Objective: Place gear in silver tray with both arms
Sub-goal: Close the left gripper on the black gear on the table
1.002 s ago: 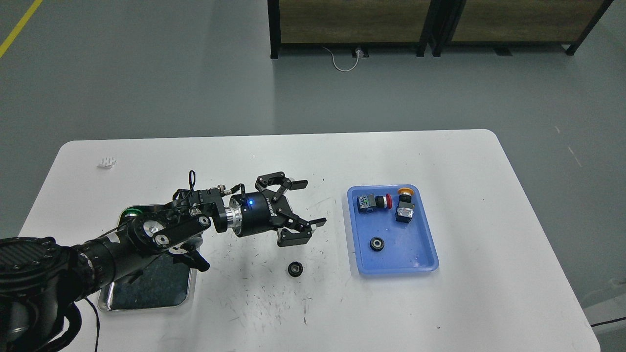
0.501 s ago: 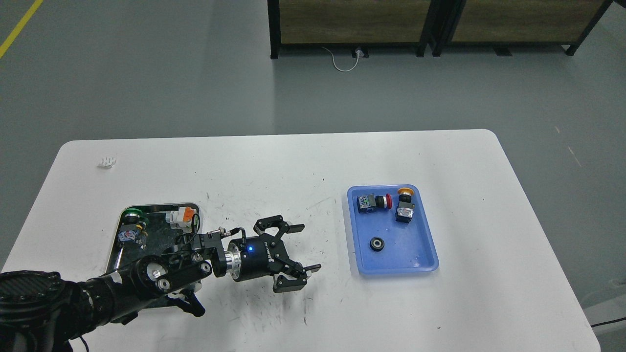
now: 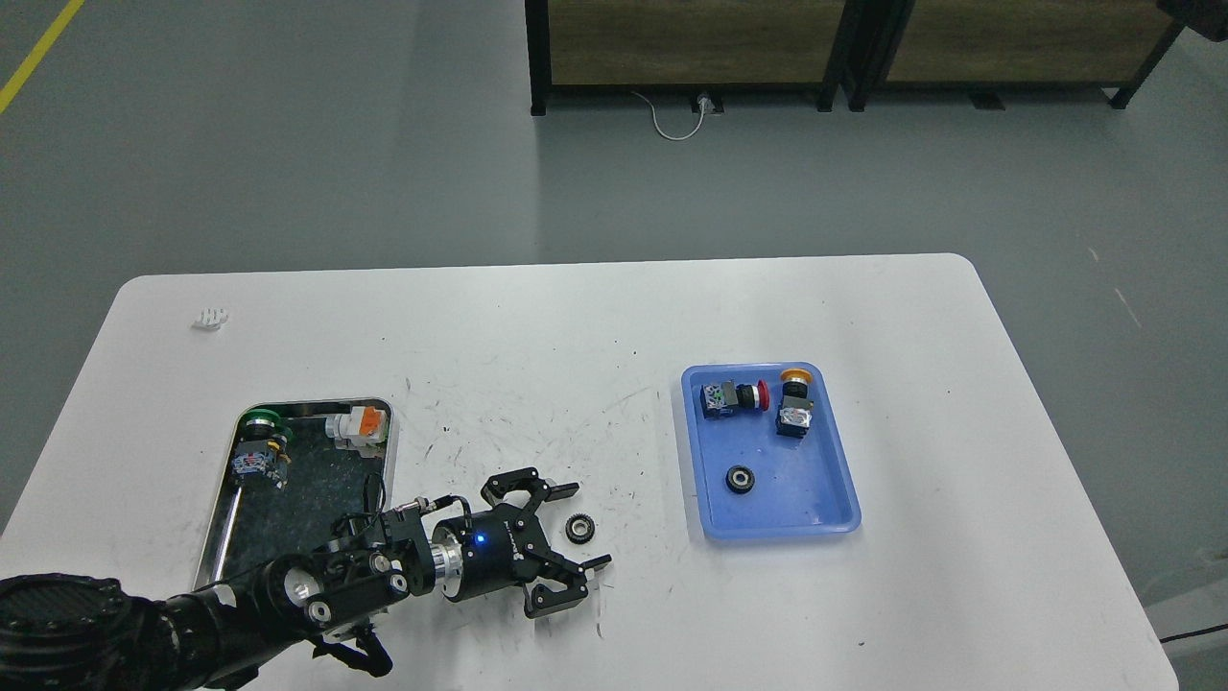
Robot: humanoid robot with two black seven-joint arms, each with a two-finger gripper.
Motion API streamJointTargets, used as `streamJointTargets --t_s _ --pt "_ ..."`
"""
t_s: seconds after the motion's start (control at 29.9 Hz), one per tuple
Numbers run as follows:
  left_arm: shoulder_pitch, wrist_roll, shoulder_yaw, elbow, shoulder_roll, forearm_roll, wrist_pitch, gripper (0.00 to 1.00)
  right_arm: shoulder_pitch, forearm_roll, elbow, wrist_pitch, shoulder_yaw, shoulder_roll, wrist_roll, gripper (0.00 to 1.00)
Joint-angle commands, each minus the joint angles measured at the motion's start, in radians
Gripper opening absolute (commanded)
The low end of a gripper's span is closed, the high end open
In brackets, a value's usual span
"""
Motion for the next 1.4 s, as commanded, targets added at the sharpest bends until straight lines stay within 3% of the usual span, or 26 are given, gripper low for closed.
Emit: streamJointTargets --t_s 0.0,0.33,1.37 --pt "0.012 0.001 -0.008 0.000 0.000 -0.001 0.001 0.81 -0.005 -0.018 0.000 -0.001 0.000 0.000 0.000 0.91" --pt "0.005 0.001 -0.087 -0.021 0.000 -0.013 -0.011 0.73 -0.014 -0.021 0.000 0.000 0.002 0.002 0.000 0.91" --pt "0.046 0.001 -0.100 -0.053 0.000 -0.032 0.001 0.70 -0.025 -0.031 -0.002 -0.021 0.005 0.029 0.002 0.91"
